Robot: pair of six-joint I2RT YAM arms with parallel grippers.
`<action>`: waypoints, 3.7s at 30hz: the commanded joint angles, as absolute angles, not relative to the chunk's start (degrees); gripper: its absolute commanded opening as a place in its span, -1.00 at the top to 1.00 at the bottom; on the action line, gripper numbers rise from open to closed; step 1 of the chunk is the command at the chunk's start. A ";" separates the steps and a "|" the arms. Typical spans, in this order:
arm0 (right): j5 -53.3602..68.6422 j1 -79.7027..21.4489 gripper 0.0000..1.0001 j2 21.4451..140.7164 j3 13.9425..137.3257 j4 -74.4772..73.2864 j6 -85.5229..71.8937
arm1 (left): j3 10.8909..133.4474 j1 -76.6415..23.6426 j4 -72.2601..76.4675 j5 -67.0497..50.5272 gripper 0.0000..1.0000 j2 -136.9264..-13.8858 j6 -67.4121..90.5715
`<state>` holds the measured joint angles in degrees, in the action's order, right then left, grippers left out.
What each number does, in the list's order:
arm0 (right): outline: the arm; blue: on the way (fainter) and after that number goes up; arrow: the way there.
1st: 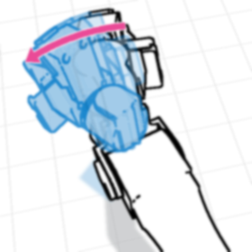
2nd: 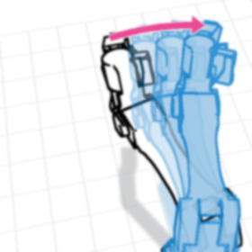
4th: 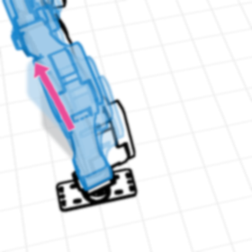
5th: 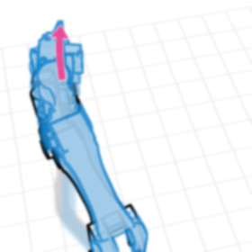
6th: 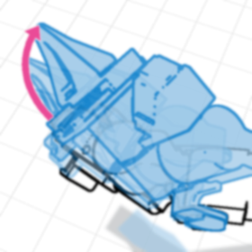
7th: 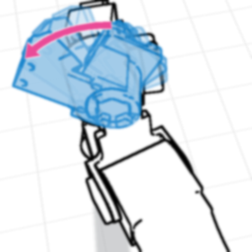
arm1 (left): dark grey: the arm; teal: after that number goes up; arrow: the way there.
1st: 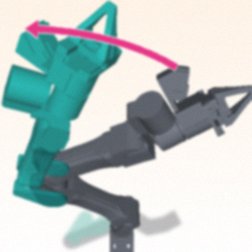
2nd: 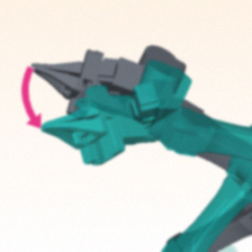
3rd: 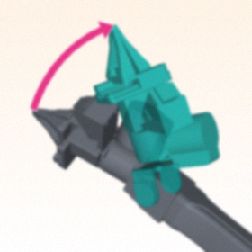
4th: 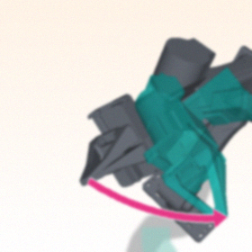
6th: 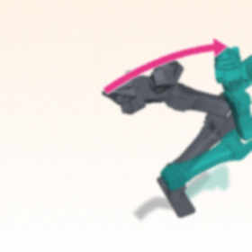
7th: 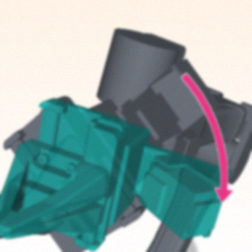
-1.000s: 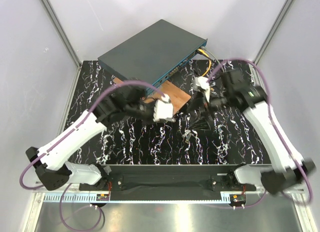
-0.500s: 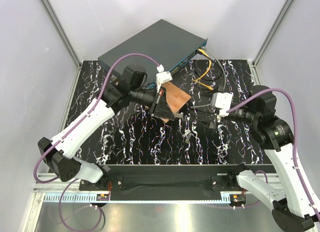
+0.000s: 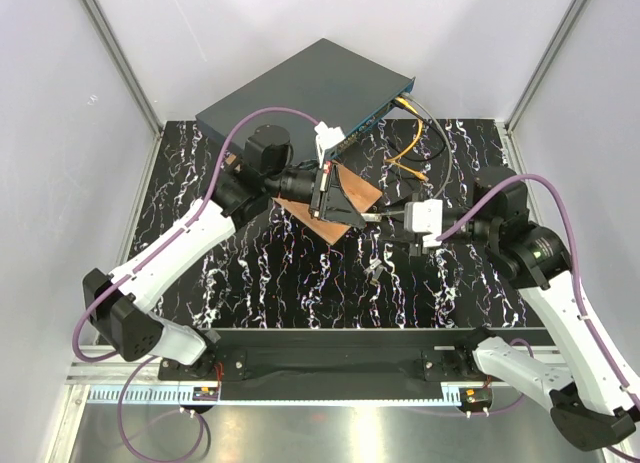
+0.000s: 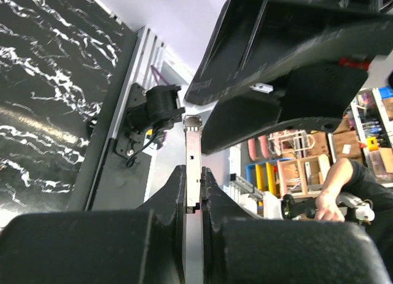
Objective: Insert the plug into the switch port
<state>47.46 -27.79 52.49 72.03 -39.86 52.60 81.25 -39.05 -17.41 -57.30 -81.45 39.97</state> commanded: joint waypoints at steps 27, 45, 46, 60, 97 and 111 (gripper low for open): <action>35.26 -31.82 1.00 56.51 74.79 -34.28 44.67 | 91.64 -36.83 -22.62 -58.54 0.07 -83.31 30.62; 22.33 -17.31 1.00 80.50 87.35 -34.37 26.29 | 108.99 -26.54 -44.73 -11.34 0.04 -84.55 -5.27; 22.06 -17.31 1.00 81.20 87.54 -33.23 25.41 | 108.46 -26.54 -44.82 -10.90 0.09 -84.64 -5.36; 19.42 -17.32 1.00 90.52 95.79 -30.58 17.93 | 110.83 -26.63 -47.64 -9.75 0.67 -90.79 -6.50; 21.36 -19.69 1.00 94.22 100.55 -33.05 7.12 | 110.30 -26.37 -46.41 -10.72 0.71 -90.62 -4.66; 21.62 -20.48 1.00 94.22 99.14 -30.41 9.23 | 110.13 -26.37 -46.41 -11.16 0.71 -90.53 -4.31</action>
<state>20.14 -19.40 95.39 98.85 -33.69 8.32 108.92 -26.57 -47.90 -11.11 -90.87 -4.49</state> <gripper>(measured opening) 0.214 0.147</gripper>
